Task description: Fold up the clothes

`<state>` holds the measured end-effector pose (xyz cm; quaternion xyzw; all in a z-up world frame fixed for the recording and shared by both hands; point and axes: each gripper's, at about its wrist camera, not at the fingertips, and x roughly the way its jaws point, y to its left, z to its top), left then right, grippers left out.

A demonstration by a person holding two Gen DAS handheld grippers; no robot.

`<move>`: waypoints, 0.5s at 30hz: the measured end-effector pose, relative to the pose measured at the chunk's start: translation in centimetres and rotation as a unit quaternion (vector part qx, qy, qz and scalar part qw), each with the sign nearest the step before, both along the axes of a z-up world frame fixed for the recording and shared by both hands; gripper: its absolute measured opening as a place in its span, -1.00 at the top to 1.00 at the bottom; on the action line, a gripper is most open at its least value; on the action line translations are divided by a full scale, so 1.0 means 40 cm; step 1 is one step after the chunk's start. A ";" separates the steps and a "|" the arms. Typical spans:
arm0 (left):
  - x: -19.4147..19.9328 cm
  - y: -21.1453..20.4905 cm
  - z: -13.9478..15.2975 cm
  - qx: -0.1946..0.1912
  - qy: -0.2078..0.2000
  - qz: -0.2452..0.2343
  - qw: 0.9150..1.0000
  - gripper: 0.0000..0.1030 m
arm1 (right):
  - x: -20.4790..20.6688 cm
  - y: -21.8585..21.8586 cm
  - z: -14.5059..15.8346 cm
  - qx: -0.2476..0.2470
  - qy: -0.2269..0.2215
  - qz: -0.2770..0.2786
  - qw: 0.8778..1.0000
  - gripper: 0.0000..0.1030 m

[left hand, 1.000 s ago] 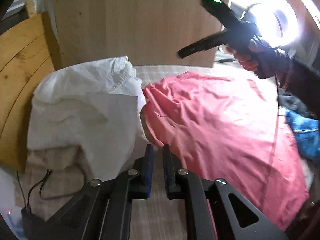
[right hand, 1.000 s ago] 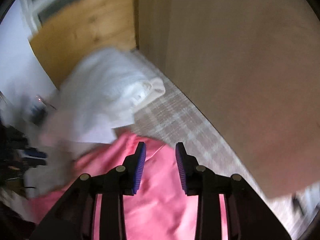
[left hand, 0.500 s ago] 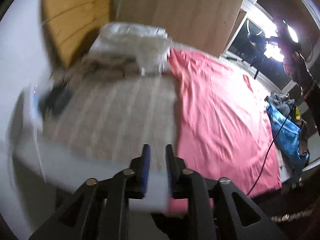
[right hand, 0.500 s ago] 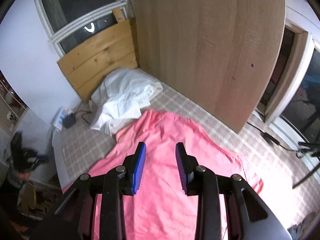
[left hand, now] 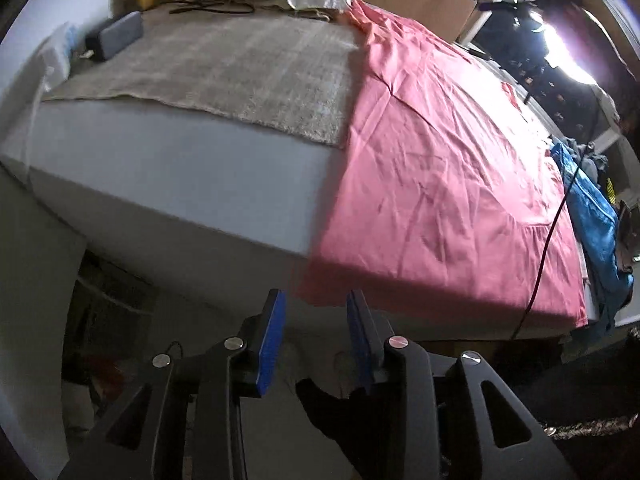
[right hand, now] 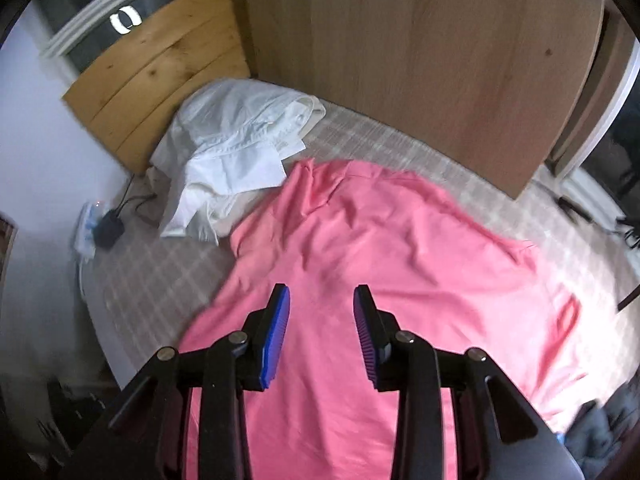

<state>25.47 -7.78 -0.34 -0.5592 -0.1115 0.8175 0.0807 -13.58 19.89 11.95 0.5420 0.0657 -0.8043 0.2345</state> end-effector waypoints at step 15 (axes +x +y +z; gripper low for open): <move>-0.015 -0.049 -0.022 0.028 -0.002 -0.097 0.995 0.35 | -0.100 -0.430 -0.281 0.146 -0.057 0.104 0.982 0.27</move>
